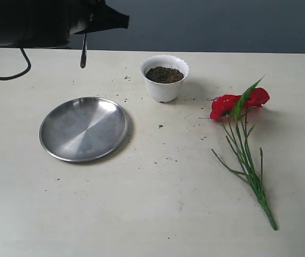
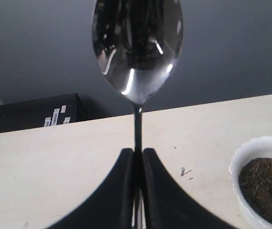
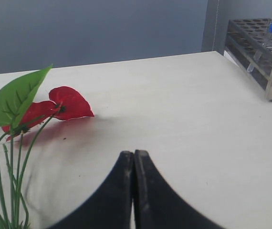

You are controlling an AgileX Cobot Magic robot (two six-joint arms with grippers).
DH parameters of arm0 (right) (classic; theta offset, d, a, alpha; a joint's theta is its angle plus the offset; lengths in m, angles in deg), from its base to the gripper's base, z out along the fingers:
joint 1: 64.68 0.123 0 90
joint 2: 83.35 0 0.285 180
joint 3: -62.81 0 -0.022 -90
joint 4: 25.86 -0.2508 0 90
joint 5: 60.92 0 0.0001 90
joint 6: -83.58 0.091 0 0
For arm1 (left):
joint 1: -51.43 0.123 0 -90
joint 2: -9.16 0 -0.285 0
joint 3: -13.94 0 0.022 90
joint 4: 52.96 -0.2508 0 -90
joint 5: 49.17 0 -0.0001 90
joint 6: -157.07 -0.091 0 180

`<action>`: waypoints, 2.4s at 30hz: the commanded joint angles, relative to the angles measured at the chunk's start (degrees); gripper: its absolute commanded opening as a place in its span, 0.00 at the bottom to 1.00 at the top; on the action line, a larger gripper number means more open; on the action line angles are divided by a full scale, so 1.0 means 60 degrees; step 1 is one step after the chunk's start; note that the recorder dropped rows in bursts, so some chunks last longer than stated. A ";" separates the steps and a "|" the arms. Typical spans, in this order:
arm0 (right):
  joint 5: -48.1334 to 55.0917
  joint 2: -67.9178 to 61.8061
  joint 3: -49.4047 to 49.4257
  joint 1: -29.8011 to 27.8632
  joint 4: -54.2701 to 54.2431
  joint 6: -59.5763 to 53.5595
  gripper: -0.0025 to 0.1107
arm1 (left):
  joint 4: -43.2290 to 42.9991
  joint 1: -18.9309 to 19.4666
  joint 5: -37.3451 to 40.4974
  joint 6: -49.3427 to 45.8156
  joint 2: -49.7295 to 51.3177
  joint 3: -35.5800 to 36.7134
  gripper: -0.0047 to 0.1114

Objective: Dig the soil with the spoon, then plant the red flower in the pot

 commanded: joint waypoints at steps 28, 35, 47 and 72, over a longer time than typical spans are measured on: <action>-0.0047 0.0035 0.0022 -0.0040 -0.0007 -0.0005 0.02 | -0.0070 0.2151 0.2116 -0.1085 -0.0090 -0.0504 0.04; -0.0047 0.0035 0.0022 -0.0040 -0.0007 -0.0005 0.02 | -0.3703 0.2173 0.2638 0.2918 -0.0090 -0.0378 0.04; -0.0047 0.0035 0.0022 -0.0040 -0.0007 -0.0005 0.02 | -0.4907 0.2253 0.2041 0.3884 -0.0090 0.0050 0.04; -0.0047 0.0035 0.0022 -0.0040 -0.0007 -0.0005 0.02 | -0.8005 0.3229 0.4939 0.9167 -0.0090 0.0495 0.04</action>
